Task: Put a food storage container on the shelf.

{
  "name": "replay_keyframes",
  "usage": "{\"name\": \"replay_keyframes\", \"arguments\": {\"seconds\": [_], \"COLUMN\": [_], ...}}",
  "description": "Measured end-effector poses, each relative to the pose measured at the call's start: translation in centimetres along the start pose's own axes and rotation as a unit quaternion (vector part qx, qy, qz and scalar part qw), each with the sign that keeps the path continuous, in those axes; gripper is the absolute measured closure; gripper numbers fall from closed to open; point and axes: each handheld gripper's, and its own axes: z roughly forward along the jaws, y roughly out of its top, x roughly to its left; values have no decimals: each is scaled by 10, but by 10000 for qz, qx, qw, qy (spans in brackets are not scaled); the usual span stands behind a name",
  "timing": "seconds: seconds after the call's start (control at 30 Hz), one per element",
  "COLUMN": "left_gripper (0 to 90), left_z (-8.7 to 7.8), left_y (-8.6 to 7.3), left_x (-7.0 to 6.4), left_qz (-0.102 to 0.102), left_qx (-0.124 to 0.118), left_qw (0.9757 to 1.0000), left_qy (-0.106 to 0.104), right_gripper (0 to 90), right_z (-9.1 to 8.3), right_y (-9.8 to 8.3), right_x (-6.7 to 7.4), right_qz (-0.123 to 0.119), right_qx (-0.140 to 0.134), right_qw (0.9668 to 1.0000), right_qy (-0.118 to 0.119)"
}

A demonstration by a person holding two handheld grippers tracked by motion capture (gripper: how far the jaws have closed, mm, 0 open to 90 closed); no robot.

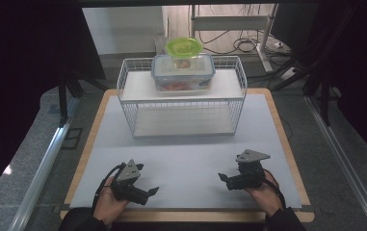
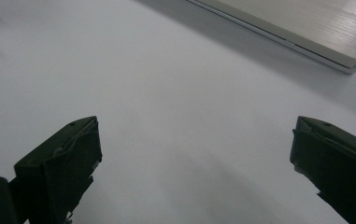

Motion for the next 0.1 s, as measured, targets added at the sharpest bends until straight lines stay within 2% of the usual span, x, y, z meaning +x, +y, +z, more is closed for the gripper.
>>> {"name": "replay_keyframes", "arguments": {"seconds": [0.1], "left_gripper": [23], "left_z": [0], "left_y": [0], "left_x": [0], "left_qz": [0], "left_qx": [-7], "left_qw": [10000], "left_qy": [11], "right_gripper": [20], "right_z": [1], "right_y": [-1], "right_x": [0], "right_qz": [-7], "right_qx": [56], "right_qw": [10000], "right_qy": [-13]}}
